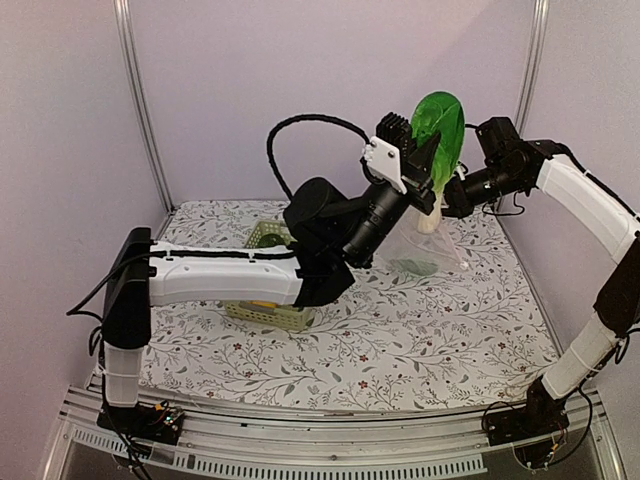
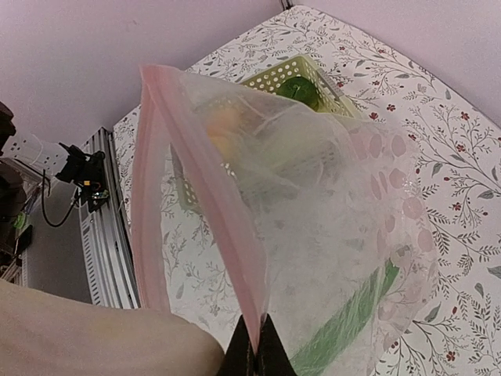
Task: Place the food in the zip-top bag and seal the zipper
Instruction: Place the fake vegetable in the zipper food storage bag.
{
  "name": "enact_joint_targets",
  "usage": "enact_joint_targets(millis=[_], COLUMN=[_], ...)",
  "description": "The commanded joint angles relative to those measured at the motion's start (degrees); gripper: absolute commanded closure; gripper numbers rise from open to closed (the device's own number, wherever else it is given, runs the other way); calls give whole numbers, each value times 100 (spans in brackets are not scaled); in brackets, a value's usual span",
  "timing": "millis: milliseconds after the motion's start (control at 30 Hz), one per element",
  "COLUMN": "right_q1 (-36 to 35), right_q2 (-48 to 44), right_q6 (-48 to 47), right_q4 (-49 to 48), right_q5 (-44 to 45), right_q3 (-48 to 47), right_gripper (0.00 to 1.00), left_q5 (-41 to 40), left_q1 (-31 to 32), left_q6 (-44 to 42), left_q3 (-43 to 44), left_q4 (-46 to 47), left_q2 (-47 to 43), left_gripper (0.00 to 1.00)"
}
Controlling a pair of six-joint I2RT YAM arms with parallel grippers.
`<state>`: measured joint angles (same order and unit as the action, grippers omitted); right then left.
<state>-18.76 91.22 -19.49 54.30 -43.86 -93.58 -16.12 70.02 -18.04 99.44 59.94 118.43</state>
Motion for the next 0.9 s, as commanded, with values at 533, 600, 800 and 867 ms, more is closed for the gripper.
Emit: enact_joint_targets(millis=[533,600,800,867], right_q1=[10,42,207,280], right_q2=[-32,11,135,215], right_q6=[320,361,492,539], right_q4=[90,87,18,-24], right_q5=[493,507,594,628], right_q3=[-392,-427,-582,-655], right_gripper=[100,100,100,100], left_q5=[-1337,-1348,-1376,-1422], left_q1=[49,51,162,210], left_q6=[-1907,-1926,-1814,-1519], left_q3=[-45,-113,-471,-655], left_q4=[2432,2387,2104,1756], left_q2=[1537,1485,1018,712], left_gripper=[61,41,20,18])
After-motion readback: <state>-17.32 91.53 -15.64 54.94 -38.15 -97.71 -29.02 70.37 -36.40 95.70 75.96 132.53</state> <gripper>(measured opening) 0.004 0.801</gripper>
